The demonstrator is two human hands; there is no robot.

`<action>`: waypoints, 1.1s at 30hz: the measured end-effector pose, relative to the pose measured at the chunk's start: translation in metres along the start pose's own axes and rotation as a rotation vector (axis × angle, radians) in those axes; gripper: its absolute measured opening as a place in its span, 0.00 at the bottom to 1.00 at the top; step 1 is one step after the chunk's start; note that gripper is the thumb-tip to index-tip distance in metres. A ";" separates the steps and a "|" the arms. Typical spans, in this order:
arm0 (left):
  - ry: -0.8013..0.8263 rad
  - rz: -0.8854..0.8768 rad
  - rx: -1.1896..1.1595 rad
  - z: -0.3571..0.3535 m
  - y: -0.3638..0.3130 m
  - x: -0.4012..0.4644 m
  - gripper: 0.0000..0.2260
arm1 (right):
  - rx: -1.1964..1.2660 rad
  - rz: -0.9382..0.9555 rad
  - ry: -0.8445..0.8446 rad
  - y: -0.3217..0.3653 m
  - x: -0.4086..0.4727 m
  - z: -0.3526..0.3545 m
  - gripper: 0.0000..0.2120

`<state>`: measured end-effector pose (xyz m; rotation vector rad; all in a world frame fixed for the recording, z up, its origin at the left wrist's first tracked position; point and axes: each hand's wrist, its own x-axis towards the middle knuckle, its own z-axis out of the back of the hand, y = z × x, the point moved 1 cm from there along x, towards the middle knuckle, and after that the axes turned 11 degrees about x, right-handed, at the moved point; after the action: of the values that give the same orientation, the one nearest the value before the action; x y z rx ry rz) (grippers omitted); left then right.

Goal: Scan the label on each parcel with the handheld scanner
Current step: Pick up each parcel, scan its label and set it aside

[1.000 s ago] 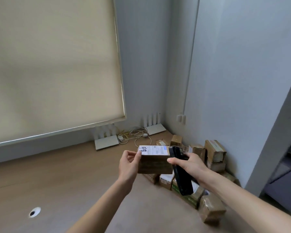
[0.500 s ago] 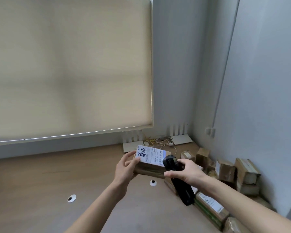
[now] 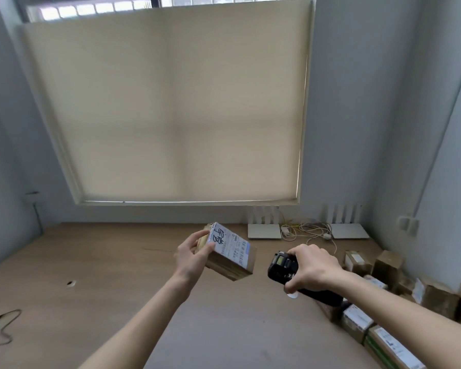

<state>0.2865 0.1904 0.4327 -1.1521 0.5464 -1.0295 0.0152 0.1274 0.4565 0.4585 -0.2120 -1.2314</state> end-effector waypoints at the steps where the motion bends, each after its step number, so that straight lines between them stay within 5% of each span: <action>1: -0.018 0.004 0.007 0.009 0.001 -0.001 0.11 | -0.023 0.007 0.002 0.008 0.001 -0.002 0.23; 21: -0.360 0.080 0.100 0.164 0.052 -0.069 0.12 | -0.140 0.315 0.086 0.148 -0.007 -0.065 0.25; 33: -0.548 0.134 0.071 0.333 0.102 -0.130 0.12 | -0.200 0.515 0.143 0.319 -0.044 -0.132 0.25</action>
<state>0.5328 0.4684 0.4382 -1.2519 0.1462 -0.5752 0.3263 0.2800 0.4851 0.2908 -0.0751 -0.7034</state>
